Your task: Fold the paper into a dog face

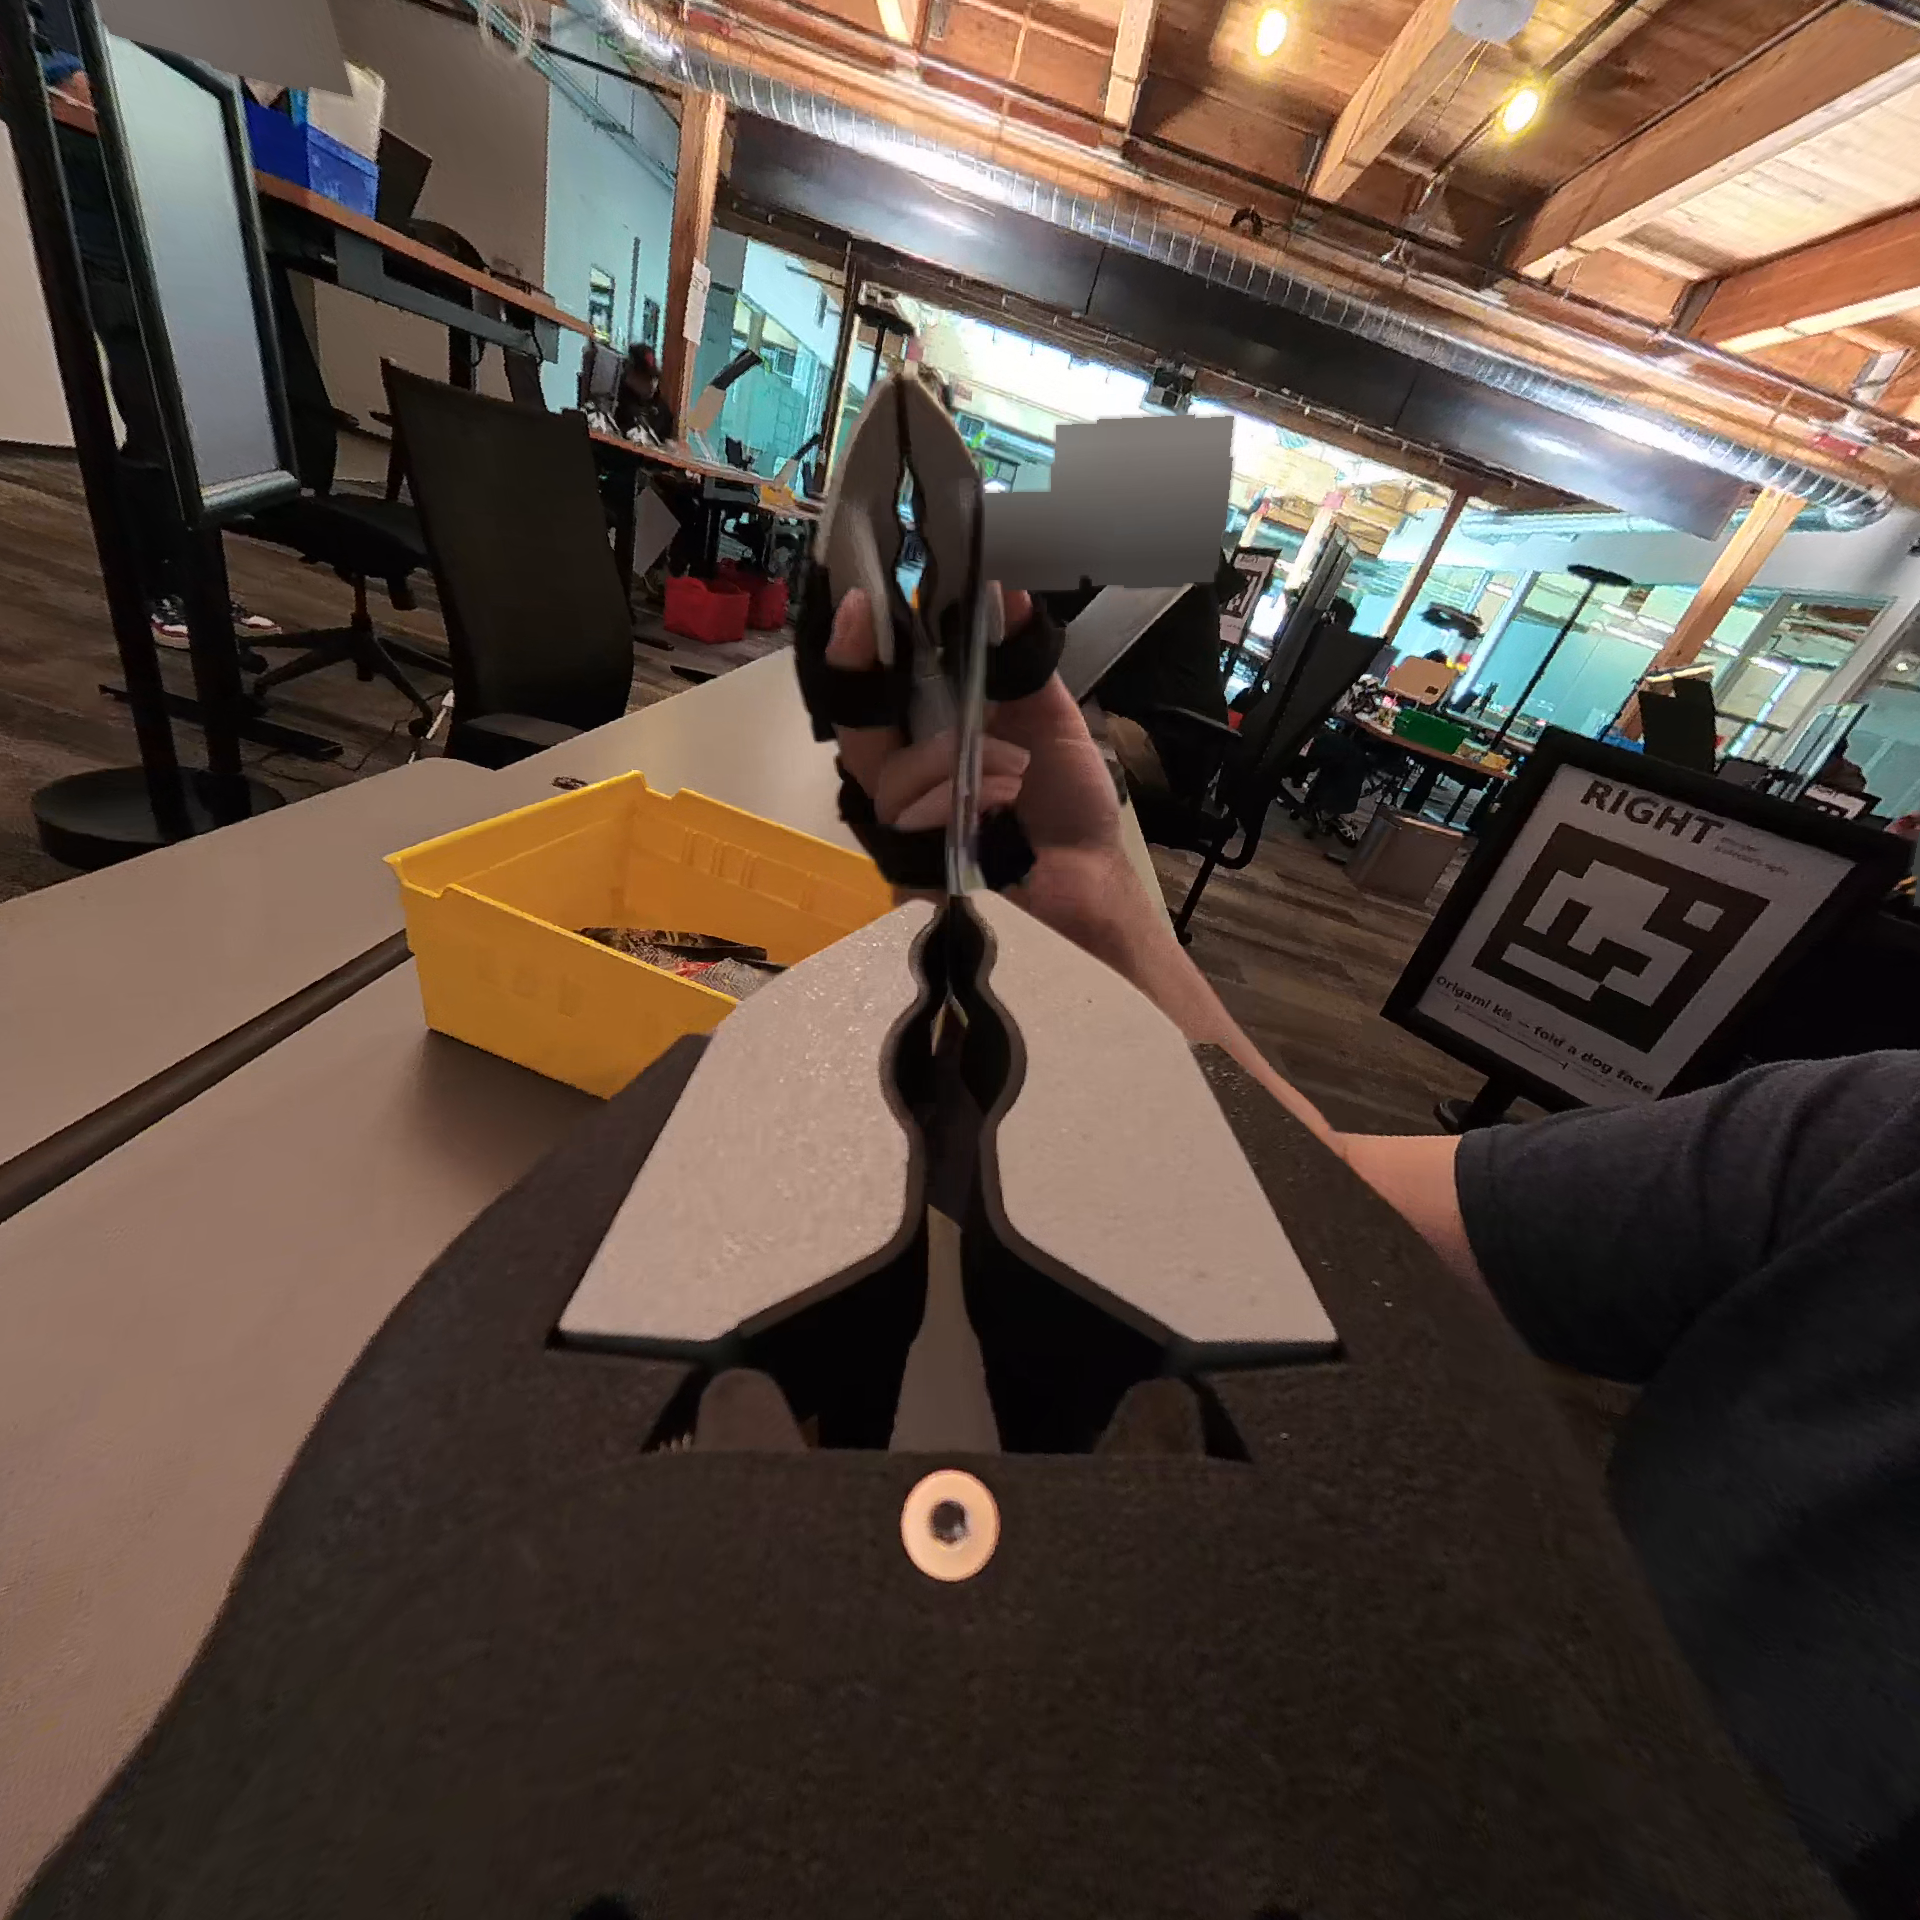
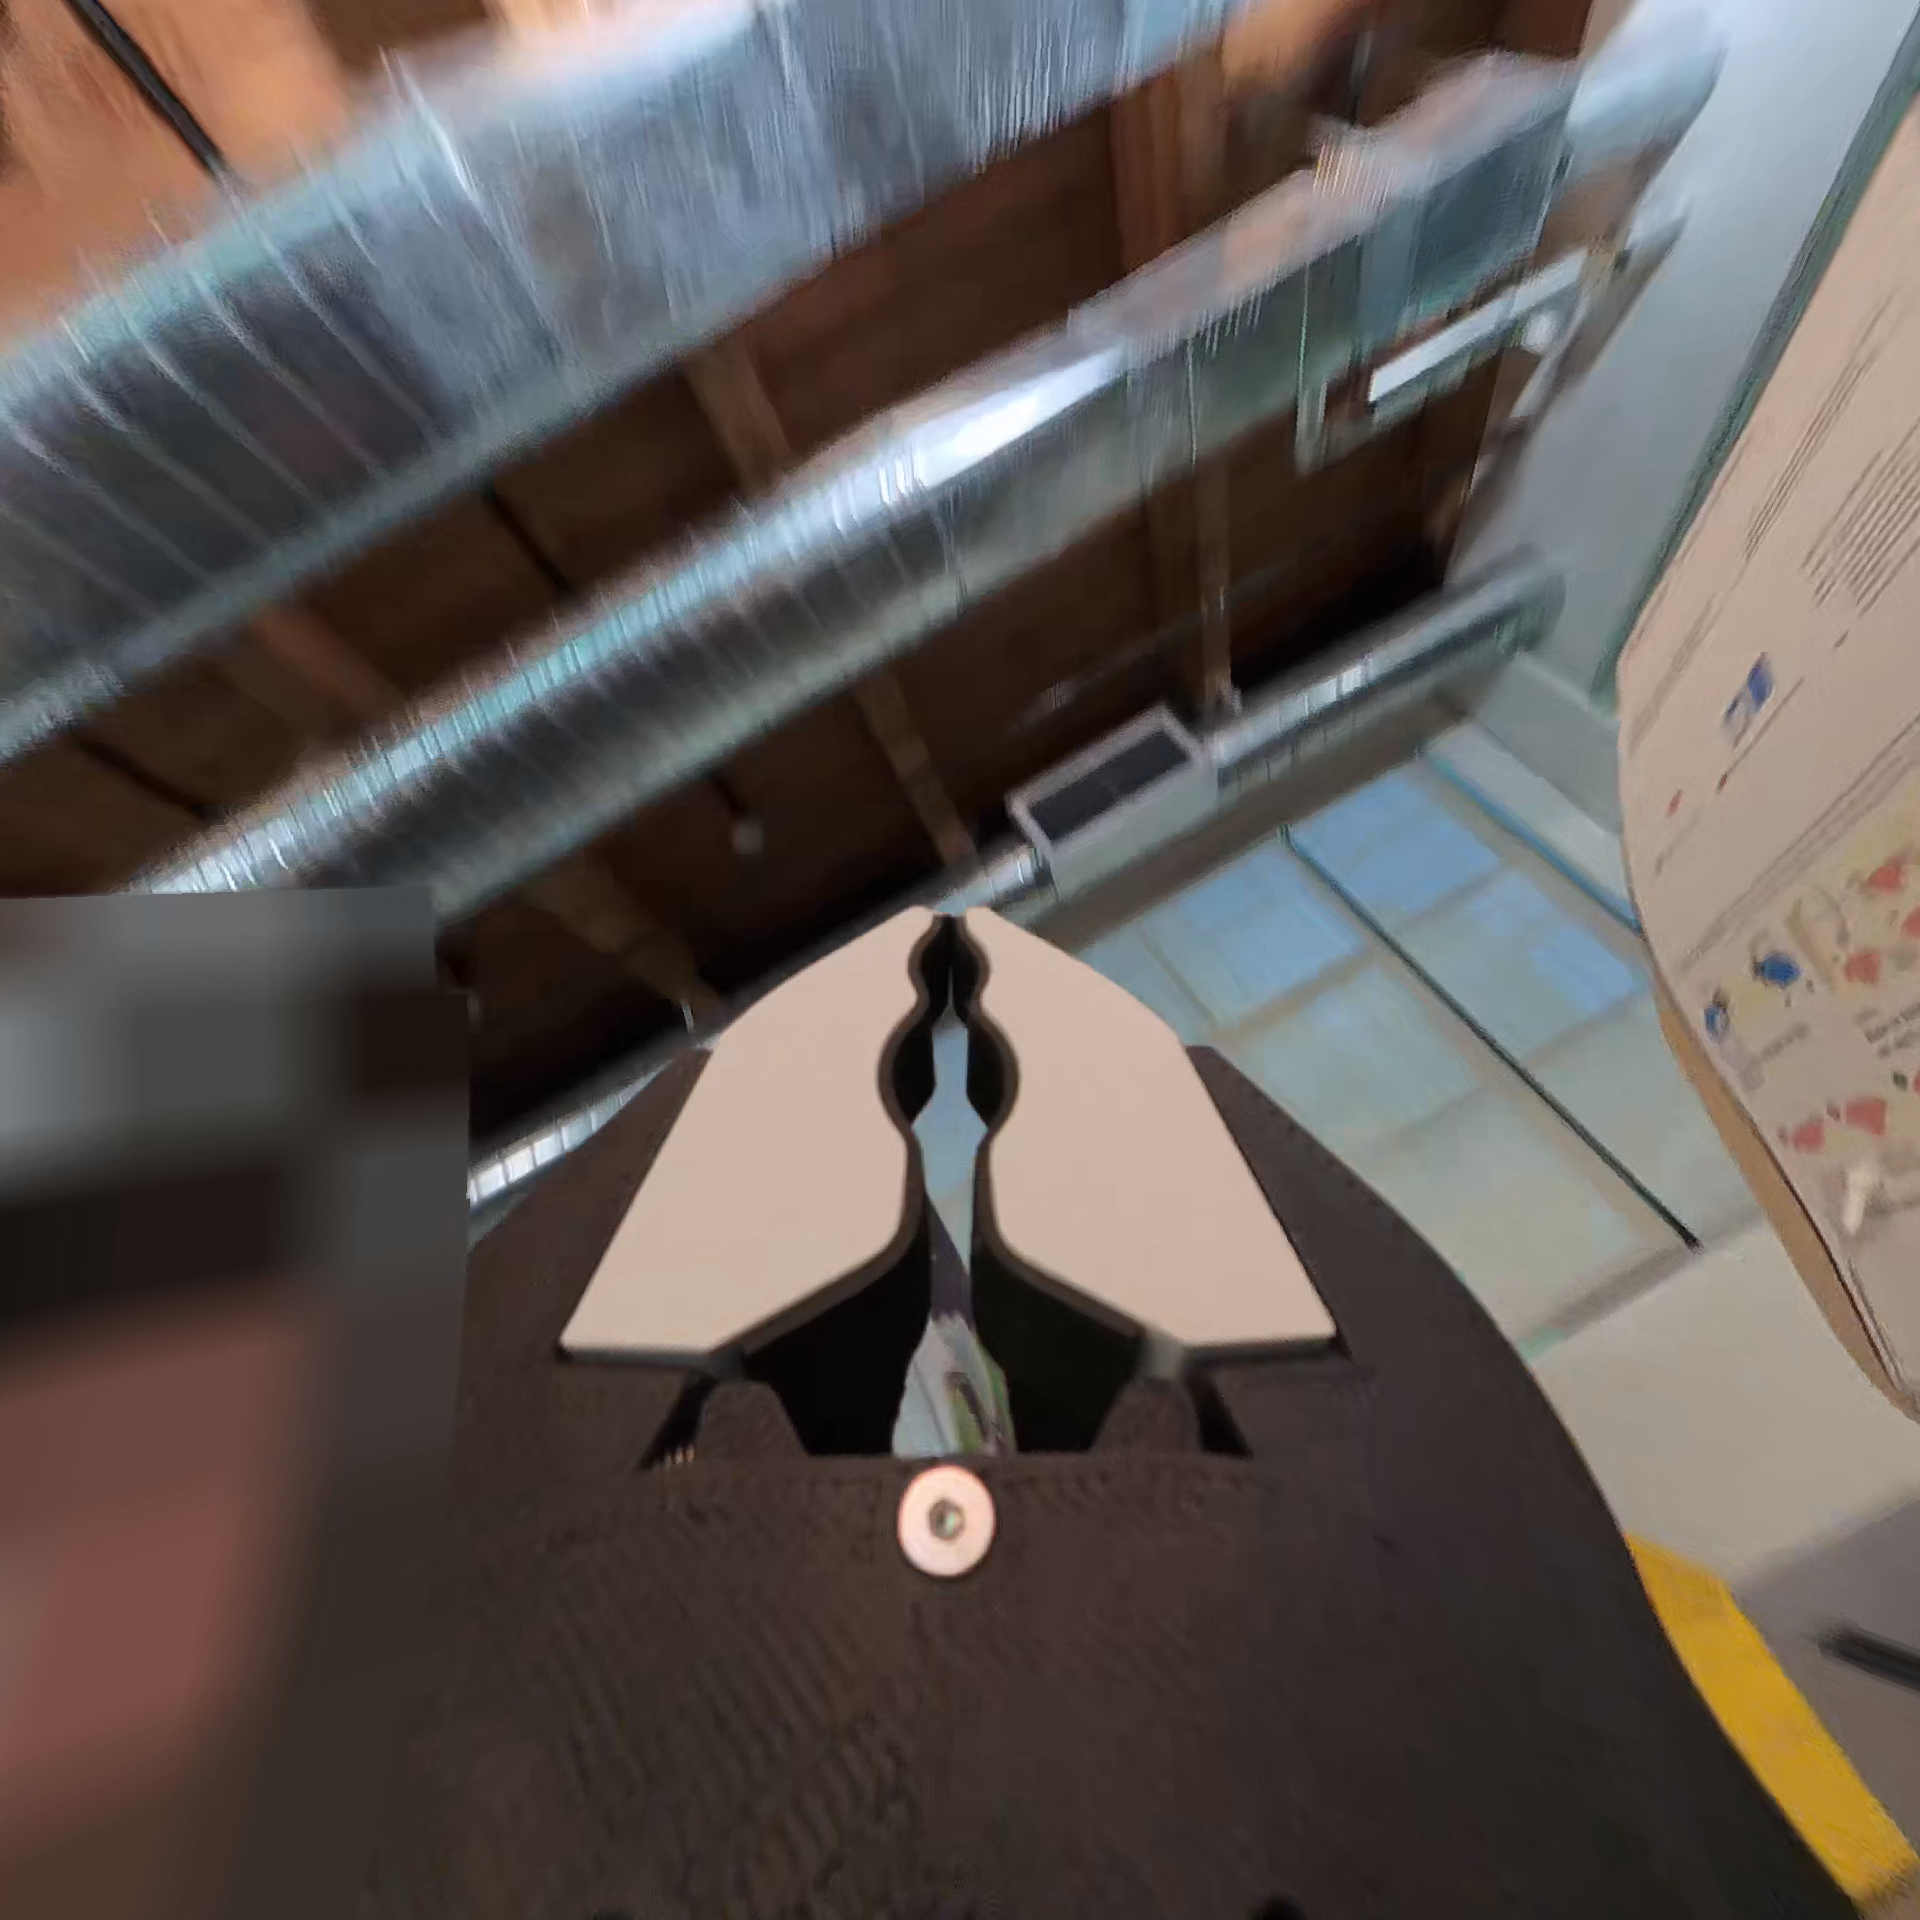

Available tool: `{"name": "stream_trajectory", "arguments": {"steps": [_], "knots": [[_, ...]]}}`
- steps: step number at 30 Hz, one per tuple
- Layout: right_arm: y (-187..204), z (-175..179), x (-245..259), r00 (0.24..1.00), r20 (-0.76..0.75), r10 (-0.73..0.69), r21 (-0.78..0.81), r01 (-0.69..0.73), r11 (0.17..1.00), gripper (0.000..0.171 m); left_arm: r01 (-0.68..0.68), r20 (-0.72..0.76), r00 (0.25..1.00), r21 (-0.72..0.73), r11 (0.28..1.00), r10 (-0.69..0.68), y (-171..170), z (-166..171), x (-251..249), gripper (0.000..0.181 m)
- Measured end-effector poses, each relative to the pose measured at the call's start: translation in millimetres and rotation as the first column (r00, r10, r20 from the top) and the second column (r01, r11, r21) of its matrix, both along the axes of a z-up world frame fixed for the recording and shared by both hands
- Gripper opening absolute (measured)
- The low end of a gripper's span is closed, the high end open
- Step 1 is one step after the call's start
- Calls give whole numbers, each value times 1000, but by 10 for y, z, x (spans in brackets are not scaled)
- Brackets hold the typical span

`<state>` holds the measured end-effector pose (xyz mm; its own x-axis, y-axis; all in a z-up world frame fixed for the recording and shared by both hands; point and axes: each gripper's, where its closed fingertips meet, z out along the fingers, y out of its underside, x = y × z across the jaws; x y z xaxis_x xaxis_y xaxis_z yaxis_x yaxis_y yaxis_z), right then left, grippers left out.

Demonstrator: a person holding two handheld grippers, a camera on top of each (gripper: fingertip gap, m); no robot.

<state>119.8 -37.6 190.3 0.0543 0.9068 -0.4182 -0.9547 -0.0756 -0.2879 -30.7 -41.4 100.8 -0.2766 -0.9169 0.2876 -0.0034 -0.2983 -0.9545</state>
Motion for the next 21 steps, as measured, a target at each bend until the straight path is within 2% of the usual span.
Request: {"name": "stream_trajectory", "arguments": {"steps": [2, 4, 7, 9, 10, 11, 15, 21], "knots": [[-75, -29, 412, 994, -46, -99, -11, 99, 995, 1, 19, 28, 999, -36, 999, -18, 20, 45, -46, 0], [-129, -44, 657, 971, 15, -238, -35, 238, 971, 1, 26, 45, 999, -55, 998, -23, 45, 81, -81, 0], [-221, 71, 549, 933, 176, -313, 37, 312, 949, 1, 28, 60, 998, -54, 998, -25, 56, 122, -116, 0], [-276, 159, 260, 916, 282, -285, 120, 261, 958, 4, 40, 70, 997, -64, 997, -36, 51, 145, -136, 0], [-259, 183, 127, 909, 320, -266, 127, 238, 963, 23, 41, 78, 996, -68, 997, -36, 56, 159, -146, 0], [-232, 184, -9, 900, 362, -242, 125, 210, 970, 34, 46, 81, 996, -69, 997, -41, 54, 167, -156, 0], [-130, 94, -490, 850, 508, -137, 98, 100, 990, 52, 35, 94, 995, -61, 998, -29, 76, 200, -194, 0], [-47, -135, -1089, 761, 647, 42, 21, -72, 997, 53, 22, 107, 994, -63, 998, -15, 85, 223, -197, 0]]}}
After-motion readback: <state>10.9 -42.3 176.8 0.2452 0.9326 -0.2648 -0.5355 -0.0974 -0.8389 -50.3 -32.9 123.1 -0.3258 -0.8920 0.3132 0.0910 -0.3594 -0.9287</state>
